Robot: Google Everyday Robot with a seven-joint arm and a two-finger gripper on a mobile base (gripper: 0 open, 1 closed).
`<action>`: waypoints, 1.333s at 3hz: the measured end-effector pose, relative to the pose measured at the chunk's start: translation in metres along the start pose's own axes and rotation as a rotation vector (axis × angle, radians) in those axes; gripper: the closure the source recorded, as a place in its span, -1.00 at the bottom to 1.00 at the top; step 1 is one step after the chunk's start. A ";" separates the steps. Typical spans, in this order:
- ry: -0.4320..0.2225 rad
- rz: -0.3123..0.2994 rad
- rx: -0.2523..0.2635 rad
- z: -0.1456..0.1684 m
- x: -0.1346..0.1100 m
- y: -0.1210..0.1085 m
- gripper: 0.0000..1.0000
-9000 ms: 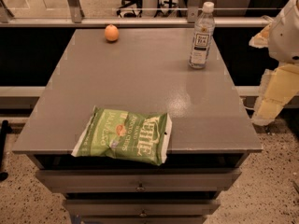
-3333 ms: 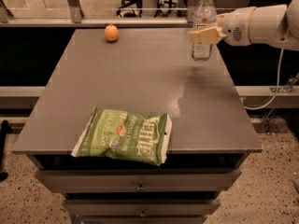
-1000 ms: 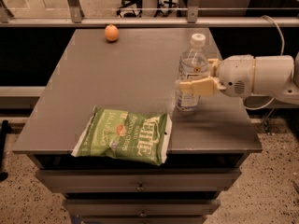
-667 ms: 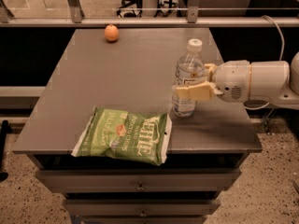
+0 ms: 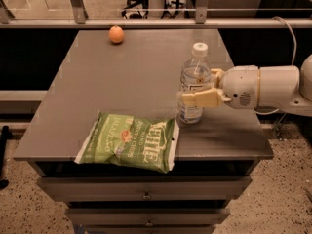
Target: Move blue plastic bottle near green jalapeno chip bag
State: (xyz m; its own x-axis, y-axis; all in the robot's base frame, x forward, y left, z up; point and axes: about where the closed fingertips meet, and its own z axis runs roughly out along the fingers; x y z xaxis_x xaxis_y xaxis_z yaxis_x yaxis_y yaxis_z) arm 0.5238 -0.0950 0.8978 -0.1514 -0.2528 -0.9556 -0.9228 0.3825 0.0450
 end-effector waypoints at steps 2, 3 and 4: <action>0.003 0.018 -0.016 0.008 0.013 0.002 -1.00; 0.008 -0.008 -0.007 -0.003 0.010 -0.010 -1.00; 0.032 -0.080 0.022 -0.034 -0.009 -0.038 -1.00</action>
Offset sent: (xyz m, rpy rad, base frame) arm -0.0019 0.0037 -0.0289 0.0112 0.0402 0.0102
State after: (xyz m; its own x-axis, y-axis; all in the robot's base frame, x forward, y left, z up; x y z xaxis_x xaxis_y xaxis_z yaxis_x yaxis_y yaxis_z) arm 0.5479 -0.1376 0.9144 -0.0886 -0.3116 -0.9461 -0.9245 0.3792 -0.0383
